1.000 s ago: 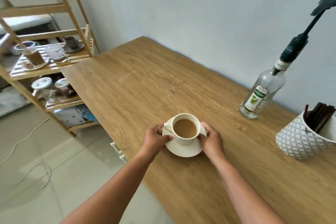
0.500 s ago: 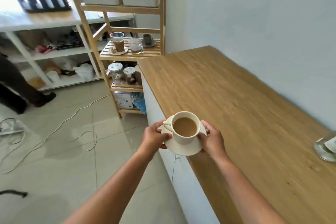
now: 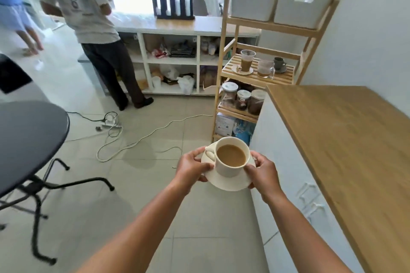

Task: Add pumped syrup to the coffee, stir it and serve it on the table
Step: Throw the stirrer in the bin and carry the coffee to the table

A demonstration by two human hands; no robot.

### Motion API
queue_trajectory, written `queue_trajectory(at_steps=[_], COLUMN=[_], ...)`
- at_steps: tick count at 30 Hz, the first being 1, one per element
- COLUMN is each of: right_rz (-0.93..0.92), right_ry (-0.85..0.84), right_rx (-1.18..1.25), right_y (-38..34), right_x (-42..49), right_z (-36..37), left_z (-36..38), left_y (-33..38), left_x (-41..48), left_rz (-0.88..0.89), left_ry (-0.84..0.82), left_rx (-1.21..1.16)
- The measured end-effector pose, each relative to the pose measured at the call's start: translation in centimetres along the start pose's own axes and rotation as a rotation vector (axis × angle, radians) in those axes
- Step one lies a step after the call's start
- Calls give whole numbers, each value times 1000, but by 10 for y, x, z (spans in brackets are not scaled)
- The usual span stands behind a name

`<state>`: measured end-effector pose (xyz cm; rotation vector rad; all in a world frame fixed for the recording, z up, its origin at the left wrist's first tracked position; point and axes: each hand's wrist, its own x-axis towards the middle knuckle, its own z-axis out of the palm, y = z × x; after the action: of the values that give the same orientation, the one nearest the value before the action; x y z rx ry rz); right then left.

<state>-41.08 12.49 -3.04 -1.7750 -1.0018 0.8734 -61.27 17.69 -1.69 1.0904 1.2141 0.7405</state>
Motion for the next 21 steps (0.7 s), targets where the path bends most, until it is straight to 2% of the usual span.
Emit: queue_trajectory(at_steps=[9, 21], right_rz=[-60, -143], right_ry=[-255, -579], right_rx=[49, -26], right_y=[-69, -135], right_x=[-13, 8], right_z=[160, 354], left_z=[-168, -334], left_y=[-8, -24], left_x=[-21, -31], left_rz=[10, 9], left_ry=[211, 544], left_rx=[-108, -238])
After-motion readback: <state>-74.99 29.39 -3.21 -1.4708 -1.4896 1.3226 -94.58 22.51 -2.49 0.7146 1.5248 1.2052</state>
